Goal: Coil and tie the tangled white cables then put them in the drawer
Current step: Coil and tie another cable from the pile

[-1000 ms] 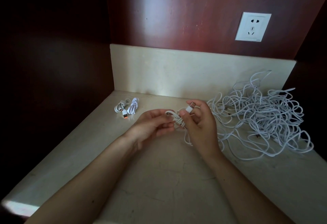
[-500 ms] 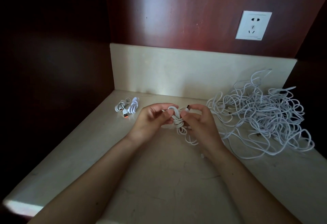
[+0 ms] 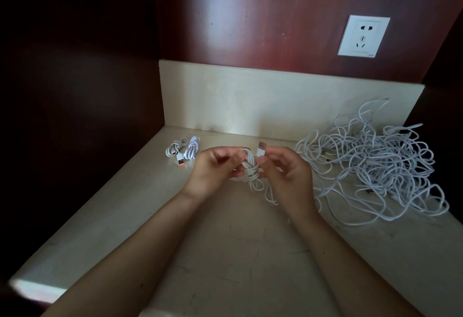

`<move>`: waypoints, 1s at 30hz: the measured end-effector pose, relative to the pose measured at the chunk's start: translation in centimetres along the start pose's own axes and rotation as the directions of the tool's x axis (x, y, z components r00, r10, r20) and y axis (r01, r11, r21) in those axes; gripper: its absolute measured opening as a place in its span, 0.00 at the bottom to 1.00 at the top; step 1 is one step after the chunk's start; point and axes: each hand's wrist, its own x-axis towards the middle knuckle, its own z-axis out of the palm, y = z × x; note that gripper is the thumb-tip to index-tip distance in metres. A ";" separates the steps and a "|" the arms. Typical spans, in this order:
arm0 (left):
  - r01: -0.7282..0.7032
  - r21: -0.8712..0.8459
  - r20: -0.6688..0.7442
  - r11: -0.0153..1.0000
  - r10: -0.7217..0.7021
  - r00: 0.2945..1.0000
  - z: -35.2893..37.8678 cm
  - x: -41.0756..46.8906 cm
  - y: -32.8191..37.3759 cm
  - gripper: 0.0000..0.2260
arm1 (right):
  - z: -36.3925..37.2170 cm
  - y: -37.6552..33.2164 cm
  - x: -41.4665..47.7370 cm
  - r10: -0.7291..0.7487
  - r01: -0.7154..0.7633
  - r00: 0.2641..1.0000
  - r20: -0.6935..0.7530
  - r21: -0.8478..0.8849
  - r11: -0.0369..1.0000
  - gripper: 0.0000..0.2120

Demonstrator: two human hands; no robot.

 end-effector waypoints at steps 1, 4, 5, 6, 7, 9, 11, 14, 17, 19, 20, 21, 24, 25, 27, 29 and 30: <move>0.006 0.000 -0.011 1.000 -0.006 1.000 0.0 0.0 -0.1 0.08 | 0.1 0.0 -0.1 -0.055 0.056 0.998 0.013 -0.064 0.996 0.15; -0.008 0.009 -0.039 1.000 0.009 0.999 0.0 0.1 -0.1 0.08 | 0.0 0.1 -0.1 -0.173 0.183 0.983 0.062 -0.211 0.960 0.08; -0.013 0.013 -0.047 1.000 0.014 0.999 0.0 0.1 -0.1 0.08 | 0.0 0.1 -0.1 -0.213 0.228 0.973 0.086 -0.250 0.941 0.08; -0.015 0.016 -0.055 1.000 0.016 0.998 0.0 0.1 -0.1 0.08 | 0.0 0.2 0.0 -0.253 0.276 0.961 0.114 -0.293 0.916 0.07; -0.016 0.020 -0.064 1.000 0.017 0.998 0.0 0.1 -0.1 0.07 | 0.0 0.2 -0.1 -0.284 0.316 0.948 0.141 -0.330 0.890 0.07; -0.015 0.029 -0.093 0.999 0.018 0.995 -0.1 0.1 -0.2 0.06 | 0.1 0.3 -0.2 -0.306 0.349 0.937 0.169 -0.381 0.856 0.06; -0.017 0.059 -0.121 0.998 0.024 0.992 0.0 0.2 -0.3 0.07 | 0.3 0.3 -0.1 -0.304 0.351 0.936 0.176 -0.415 0.839 0.05; -0.014 0.072 -0.142 0.997 0.024 0.990 0.2 0.3 -0.5 0.06 | 0.4 0.3 0.1 -0.275 0.314 0.949 0.152 -0.425 0.849 0.04; -0.006 0.075 -0.146 0.997 0.017 0.989 0.4 0.2 -0.5 0.06 | 0.5 0.1 0.1 -0.286 0.322 0.947 0.149 -0.455 0.830 0.04; -0.002 0.070 -0.146 0.998 0.012 0.989 0.4 0.2 -0.5 0.08 | 0.7 0.0 0.0 -0.303 0.340 0.940 0.157 -0.503 0.794 0.04; -0.002 0.056 -0.144 0.998 0.010 0.990 0.3 0.2 -0.4 0.08 | 0.6 0.0 0.1 -0.315 0.348 0.936 0.156 -0.532 0.772 0.04; -0.003 0.037 -0.146 0.999 0.008 0.989 0.1 0.3 -0.3 0.07 | 0.5 0.2 0.2 -0.330 0.358 0.931 0.154 -0.556 0.750 0.05; -0.024 0.013 -0.165 1.000 0.026 0.986 -0.3 0.5 -0.1 0.07 | -0.2 0.9 0.3 -0.336 0.382 0.922 0.190 -0.571 0.726 0.07; -0.029 0.018 -0.157 0.999 0.031 0.987 -0.2 0.4 0.0 0.07 | -0.3 0.9 0.2 -0.328 0.385 0.922 0.204 -0.563 0.732 0.07; -0.021 0.045 -0.142 0.999 0.027 0.990 0.2 0.1 0.0 0.07 | 0.1 0.9 0.0 -0.311 0.369 0.930 0.198 -0.521 0.770 0.06; -0.003 0.059 -0.151 0.998 0.012 0.988 0.2 0.0 0.0 0.06 | 0.4 0.8 -0.2 -0.301 0.352 0.936 0.182 -0.466 0.812 0.06; 0.009 0.054 -0.162 0.998 0.000 0.987 0.0 0.1 0.1 0.05 | 0.5 0.8 -0.3 -0.299 0.351 0.936 0.185 -0.448 0.822 0.06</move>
